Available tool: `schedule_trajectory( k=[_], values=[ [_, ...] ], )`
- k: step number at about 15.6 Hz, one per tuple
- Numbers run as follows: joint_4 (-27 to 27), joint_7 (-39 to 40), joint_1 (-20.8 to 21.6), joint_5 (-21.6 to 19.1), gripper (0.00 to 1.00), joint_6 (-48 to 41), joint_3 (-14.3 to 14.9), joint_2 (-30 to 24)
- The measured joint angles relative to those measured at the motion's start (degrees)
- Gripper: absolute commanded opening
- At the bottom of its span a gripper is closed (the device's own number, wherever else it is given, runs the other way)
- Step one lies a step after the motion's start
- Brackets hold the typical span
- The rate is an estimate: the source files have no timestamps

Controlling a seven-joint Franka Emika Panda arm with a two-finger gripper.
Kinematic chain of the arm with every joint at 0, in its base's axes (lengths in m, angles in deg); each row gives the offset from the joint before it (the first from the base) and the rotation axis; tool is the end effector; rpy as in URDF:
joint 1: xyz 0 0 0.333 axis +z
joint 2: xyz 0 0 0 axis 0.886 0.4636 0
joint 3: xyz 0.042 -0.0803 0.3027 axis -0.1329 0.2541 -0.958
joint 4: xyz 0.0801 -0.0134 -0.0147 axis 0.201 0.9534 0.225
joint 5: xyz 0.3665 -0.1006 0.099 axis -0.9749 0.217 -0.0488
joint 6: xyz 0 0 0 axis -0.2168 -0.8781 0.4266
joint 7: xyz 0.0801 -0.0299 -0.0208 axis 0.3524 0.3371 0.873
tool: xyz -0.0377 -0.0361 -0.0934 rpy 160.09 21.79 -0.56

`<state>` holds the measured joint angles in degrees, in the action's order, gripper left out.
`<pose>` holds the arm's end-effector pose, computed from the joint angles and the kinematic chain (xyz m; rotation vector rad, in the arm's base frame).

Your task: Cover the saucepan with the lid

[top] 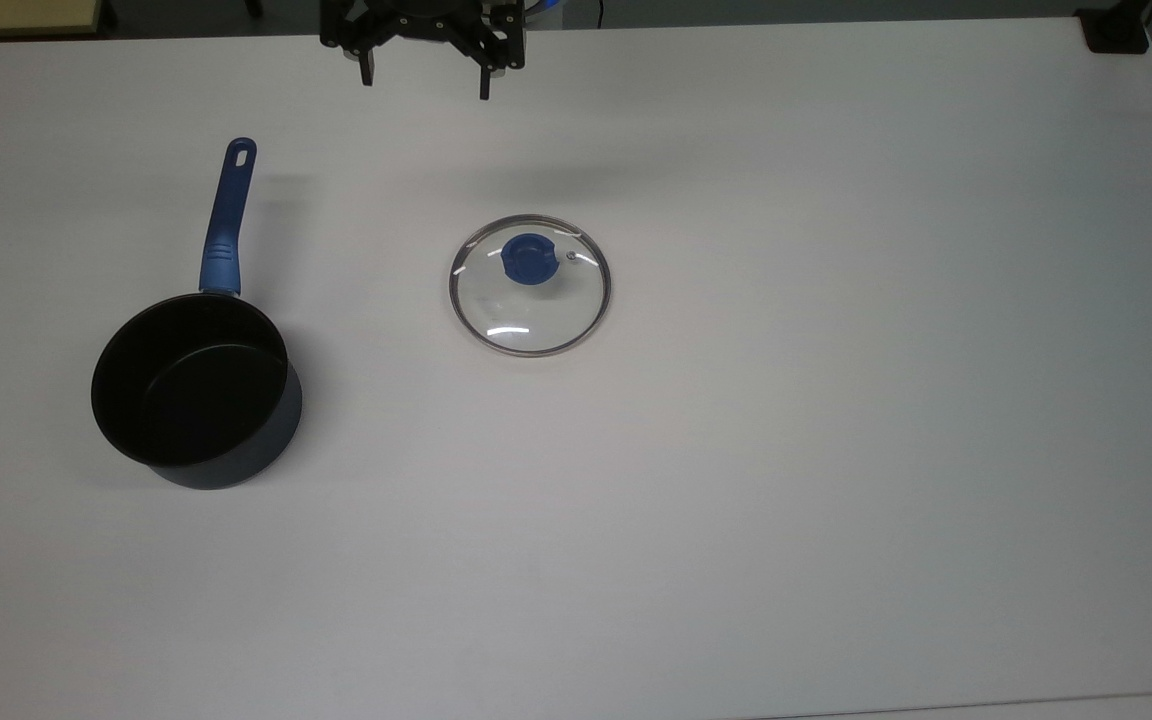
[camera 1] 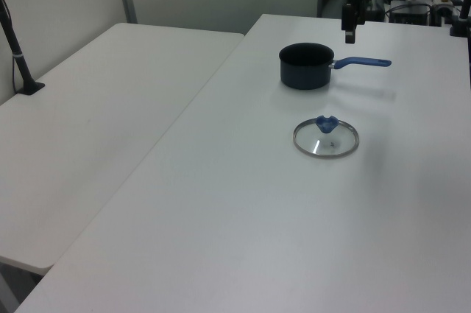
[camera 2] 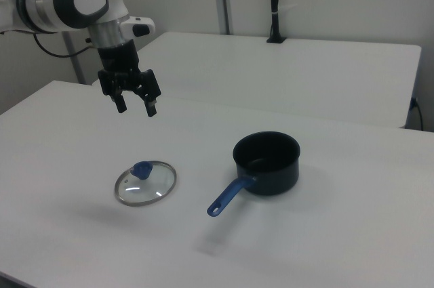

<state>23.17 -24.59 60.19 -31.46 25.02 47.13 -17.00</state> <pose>0.5560 0.0116 0.5574 3.0199 -0.0177 -0.0603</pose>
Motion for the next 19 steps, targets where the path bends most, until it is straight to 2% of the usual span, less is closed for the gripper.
schedule_trajectory(
  k=[8, 10, 13, 19],
  values=[
    [-0.10, 0.00, -0.01, 0.00, 1.00, 0.00, 0.00, 0.04],
    [-0.02, 2.05, 0.00, -1.22, 1.00, 0.00, -0.03, 0.62],
    [1.02, 9.75, 0.08, -4.83, 1.00, 1.30, -0.22, 3.74],
    [5.98, 11.46, 0.99, -5.11, 1.00, 12.22, -1.48, 11.40]
  ],
)
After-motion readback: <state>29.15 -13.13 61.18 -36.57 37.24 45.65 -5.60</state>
